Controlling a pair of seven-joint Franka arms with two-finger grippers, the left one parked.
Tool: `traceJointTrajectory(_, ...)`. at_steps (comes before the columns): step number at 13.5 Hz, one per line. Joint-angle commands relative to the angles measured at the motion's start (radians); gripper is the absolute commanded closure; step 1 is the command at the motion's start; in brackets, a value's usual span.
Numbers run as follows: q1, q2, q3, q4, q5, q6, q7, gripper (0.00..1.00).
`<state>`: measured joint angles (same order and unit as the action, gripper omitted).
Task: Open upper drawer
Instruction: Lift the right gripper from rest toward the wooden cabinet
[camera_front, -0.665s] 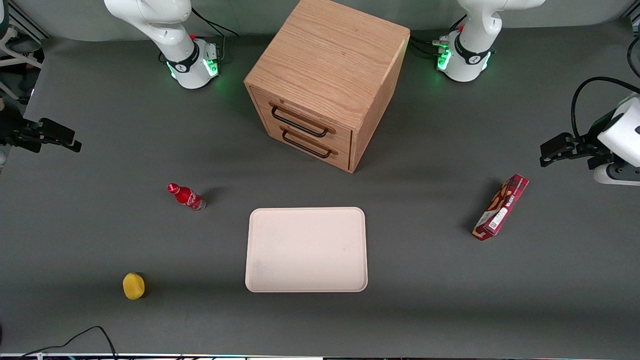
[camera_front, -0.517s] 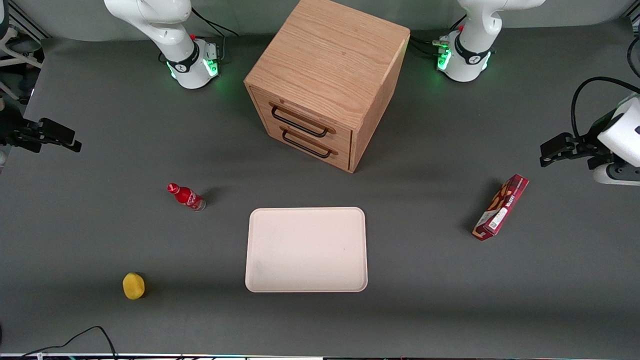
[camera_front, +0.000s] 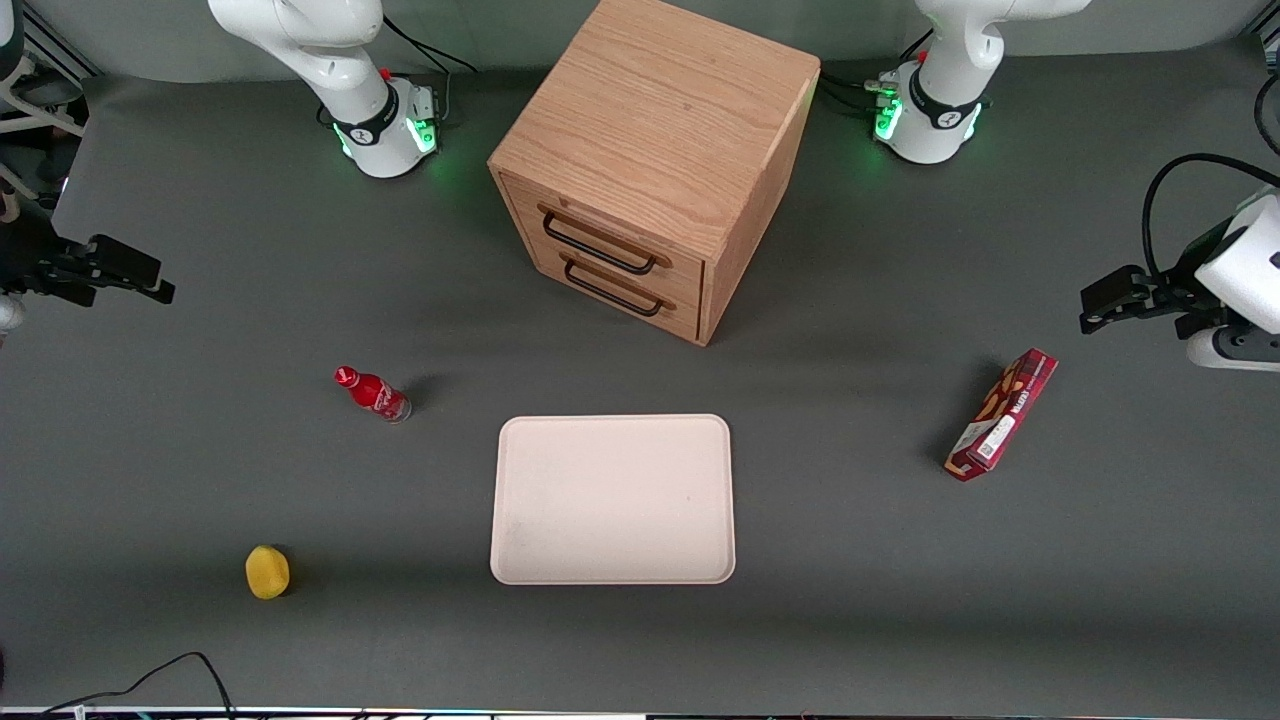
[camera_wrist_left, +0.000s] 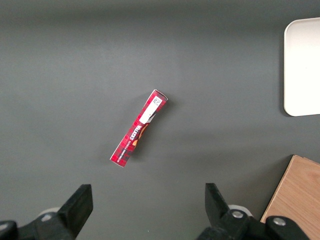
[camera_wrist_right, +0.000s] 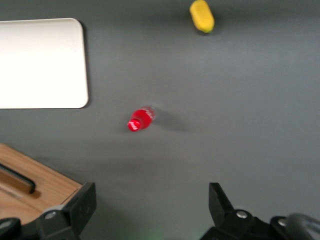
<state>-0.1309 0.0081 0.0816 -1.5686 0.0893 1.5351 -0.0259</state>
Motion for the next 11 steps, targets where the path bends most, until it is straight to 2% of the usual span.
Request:
traceJointTrajectory(1, 0.033, 0.032, 0.021, 0.028, 0.032, -0.007, 0.006, 0.00)
traceJointTrajectory(3, 0.071, 0.039, 0.062, 0.025, 0.030, -0.013, 0.032, 0.00)
traceJointTrajectory(9, 0.077, 0.130, 0.079, 0.032, 0.052, -0.036, 0.061, 0.00)
traceJointTrajectory(11, 0.111, 0.153, 0.079, 0.025, 0.047, -0.044, 0.173, 0.00)
